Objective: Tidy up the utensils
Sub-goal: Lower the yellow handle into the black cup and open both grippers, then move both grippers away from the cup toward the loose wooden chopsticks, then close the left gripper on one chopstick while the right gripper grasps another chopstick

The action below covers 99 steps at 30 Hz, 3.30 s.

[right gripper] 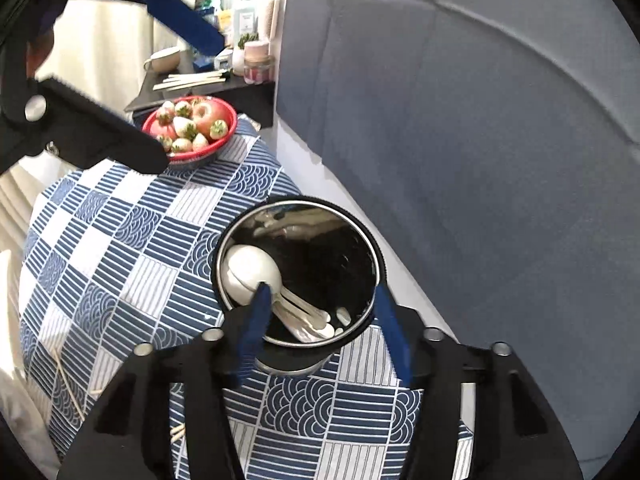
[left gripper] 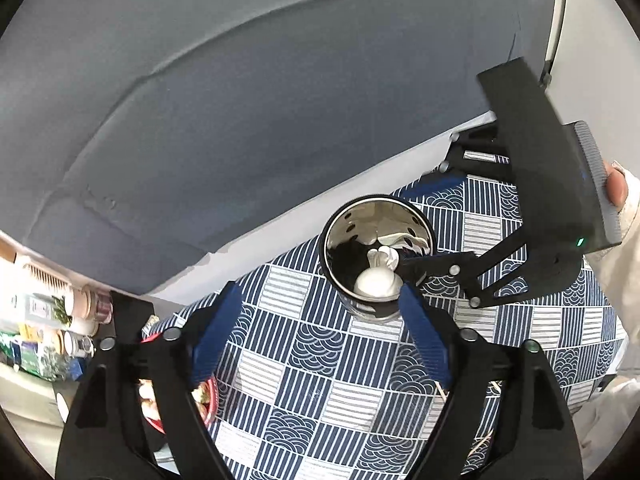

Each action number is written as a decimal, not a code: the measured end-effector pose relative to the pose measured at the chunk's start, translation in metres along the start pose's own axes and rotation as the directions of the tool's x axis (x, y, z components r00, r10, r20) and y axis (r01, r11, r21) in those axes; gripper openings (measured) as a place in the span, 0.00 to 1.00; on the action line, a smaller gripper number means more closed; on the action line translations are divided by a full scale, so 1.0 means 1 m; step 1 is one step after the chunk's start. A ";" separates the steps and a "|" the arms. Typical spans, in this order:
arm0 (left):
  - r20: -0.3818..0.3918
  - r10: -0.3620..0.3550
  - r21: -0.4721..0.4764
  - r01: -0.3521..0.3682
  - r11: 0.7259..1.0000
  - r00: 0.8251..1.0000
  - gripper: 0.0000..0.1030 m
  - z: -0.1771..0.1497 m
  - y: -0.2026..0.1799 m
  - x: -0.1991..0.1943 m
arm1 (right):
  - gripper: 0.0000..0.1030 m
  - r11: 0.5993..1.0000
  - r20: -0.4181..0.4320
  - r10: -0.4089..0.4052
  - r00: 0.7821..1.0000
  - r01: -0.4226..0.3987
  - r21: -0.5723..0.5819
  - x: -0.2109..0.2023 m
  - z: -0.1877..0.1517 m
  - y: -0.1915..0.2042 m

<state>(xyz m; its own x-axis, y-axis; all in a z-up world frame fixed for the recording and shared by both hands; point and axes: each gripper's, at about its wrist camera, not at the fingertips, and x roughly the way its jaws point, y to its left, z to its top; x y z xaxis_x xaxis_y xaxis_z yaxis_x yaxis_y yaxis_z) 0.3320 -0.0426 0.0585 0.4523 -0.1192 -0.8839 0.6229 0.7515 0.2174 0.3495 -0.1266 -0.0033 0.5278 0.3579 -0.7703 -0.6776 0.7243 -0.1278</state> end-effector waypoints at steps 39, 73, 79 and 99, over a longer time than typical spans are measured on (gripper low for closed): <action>0.028 -0.115 -0.195 0.118 0.974 0.993 0.93 -0.135 -0.040 -0.002 | 0.84 0.987 -0.132 -0.123 0.984 0.134 0.084 -0.053 -0.083 0.100; -0.203 -0.241 -0.139 0.216 0.966 0.949 0.93 -0.198 -0.121 0.116 | 0.84 0.965 -0.349 0.021 0.937 0.071 0.251 0.010 -0.199 0.142; -0.251 -0.251 -0.156 0.216 0.964 0.935 0.93 -0.199 -0.124 0.135 | 0.84 0.965 -0.373 0.014 0.928 0.084 0.247 0.022 -0.201 0.146; -0.136 -0.141 -0.239 0.106 0.965 0.981 0.96 -0.216 -0.133 0.140 | 0.94 0.883 -0.341 0.017 0.940 0.147 0.447 0.024 -0.223 0.136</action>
<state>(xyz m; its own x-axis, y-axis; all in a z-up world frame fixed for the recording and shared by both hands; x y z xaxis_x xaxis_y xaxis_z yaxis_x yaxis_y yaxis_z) 0.1748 -0.0191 -0.1839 0.2688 -0.1348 -0.9537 0.4969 0.8676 0.0174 0.1559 -0.1510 -0.1788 0.3099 0.1472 -0.9393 -0.2917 0.9550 0.0534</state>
